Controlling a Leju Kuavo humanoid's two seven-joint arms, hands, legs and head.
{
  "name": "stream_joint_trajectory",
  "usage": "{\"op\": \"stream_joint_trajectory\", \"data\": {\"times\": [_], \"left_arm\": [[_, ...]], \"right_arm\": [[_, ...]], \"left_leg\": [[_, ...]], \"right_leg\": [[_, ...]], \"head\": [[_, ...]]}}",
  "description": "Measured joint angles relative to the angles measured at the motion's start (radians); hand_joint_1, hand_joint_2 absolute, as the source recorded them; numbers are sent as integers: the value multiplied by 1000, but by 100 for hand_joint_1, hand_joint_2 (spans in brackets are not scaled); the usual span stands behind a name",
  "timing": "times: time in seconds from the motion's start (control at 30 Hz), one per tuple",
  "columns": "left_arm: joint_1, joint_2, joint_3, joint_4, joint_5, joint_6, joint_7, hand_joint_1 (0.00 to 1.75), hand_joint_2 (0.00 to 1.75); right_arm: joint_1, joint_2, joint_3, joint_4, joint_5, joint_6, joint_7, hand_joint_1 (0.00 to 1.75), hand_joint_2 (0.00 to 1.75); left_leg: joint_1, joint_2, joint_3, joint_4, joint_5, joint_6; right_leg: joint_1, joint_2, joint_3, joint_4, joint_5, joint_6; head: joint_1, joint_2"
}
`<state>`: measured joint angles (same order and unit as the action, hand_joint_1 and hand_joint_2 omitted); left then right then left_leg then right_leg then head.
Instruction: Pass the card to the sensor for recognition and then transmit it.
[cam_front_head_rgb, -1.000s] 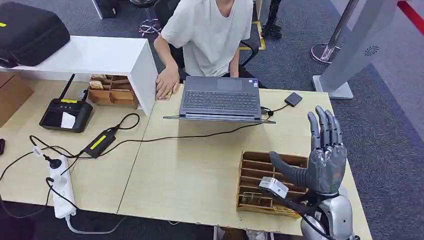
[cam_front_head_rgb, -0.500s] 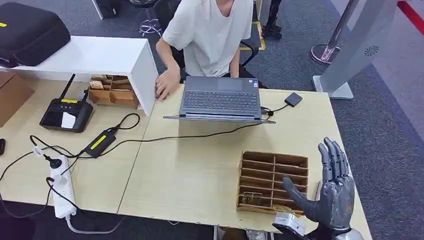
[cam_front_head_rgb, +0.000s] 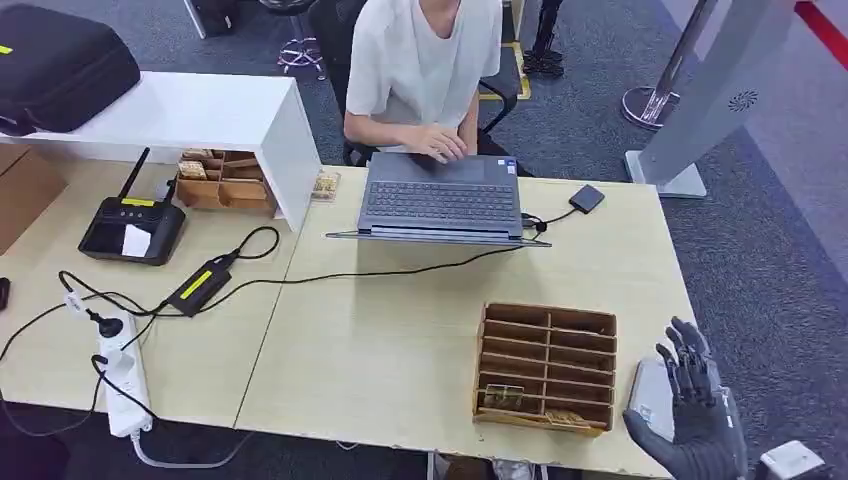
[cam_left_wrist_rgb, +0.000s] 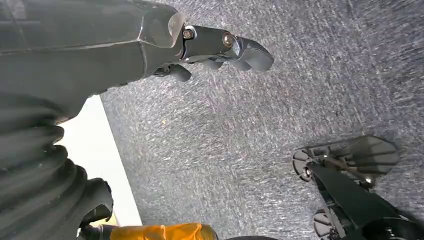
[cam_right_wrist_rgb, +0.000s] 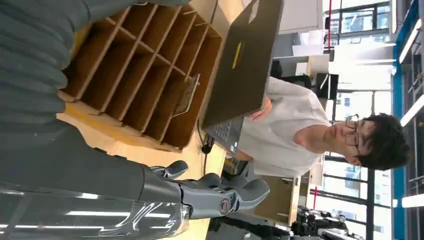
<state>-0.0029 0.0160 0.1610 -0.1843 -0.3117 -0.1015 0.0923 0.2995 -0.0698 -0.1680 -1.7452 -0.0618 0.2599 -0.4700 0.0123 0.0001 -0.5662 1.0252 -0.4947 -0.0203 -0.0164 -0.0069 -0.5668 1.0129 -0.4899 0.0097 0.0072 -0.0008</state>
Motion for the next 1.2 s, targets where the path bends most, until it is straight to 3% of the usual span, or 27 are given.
{"op": "stream_joint_trajectory", "data": {"times": [0.17, 0.4, 0.53, 0.63, 0.7, 0.83, 0.9, 0.93, 1.03, 1.2], "left_arm": [[0, 0, 11, 0, 3, 1, 2, 0, 175], [0, 0, 14, 0, 3, 2, 2, 0, 175], [0, 0, 21, 0, 2, 3, 2, 0, 175], [0, 0, 27, 0, -4, 3, 2, 0, 175], [0, 0, 27, 0, -10, 3, 2, 0, 175], [0, 2, 29, 0, -24, 1, 0, 0, 175], [0, 2, 31, 0, -31, 0, 0, 0, 175], [-1, 2, 34, 0, -34, 0, 0, 0, 175], [-1, 2, 36, 0, -41, 0, 0, 0, 175], [-1, 2, 37, 0, -41, 0, 0, 0, 175]], "right_arm": [[23, 19, -88, -1, 37, 41, -6, 0, 175], [31, 35, -129, -6, 108, 29, -28, 0, 175], [48, 57, -155, -51, 322, -53, -105, 0, 175], [85, 67, -159, -111, 545, -174, -165, 0, 175], [131, 67, -146, -162, 713, -279, -165, 0, 175], [231, 3, -45, -232, 944, -476, -35, 0, 175], [265, -67, 37, -250, 1053, -587, 88, 0, 175], [277, -115, 84, -256, 1111, -639, 190, 0, 175], [288, -260, 232, -259, 1239, -718, 406, 0, 175], [298, -383, 361, -262, 1257, -731, 438, 0, 175]], "left_leg": [[0, 1, 0, 0, 0, 0], [0, 1, 0, 0, 0, 0], [0, 1, 0, 0, 0, 0], [0, 1, 0, 0, 0, 0], [0, 0, 0, 0, 0, 0], [0, 0, -1, 0, -1, 1], [0, 1, -1, 0, -1, 1], [0, 1, -1, 0, -1, 1], [0, 1, 0, 0, -1, 1], [0, 1, 0, 0, -1, 1]], "right_leg": [[0, 1, 0, 0, 0, 0], [0, 1, 0, 0, 0, 0], [0, 1, 0, 0, 0, 0], [0, 1, 0, 0, 0, 0], [0, 0, 0, 0, -1, 0], [0, 0, 0, 0, -2, 0], [0, 1, 0, 0, -2, 0], [0, 1, 0, 0, -2, 0], [0, 1, 0, -1, -1, 1], [0, 0, 1, -1, -1, 1]], "head": [[0, 0], [0, 0], [0, 0], [0, 0], [0, 0], [0, 0], [0, 0], [0, 0], [1, 0], [0, 0]]}}
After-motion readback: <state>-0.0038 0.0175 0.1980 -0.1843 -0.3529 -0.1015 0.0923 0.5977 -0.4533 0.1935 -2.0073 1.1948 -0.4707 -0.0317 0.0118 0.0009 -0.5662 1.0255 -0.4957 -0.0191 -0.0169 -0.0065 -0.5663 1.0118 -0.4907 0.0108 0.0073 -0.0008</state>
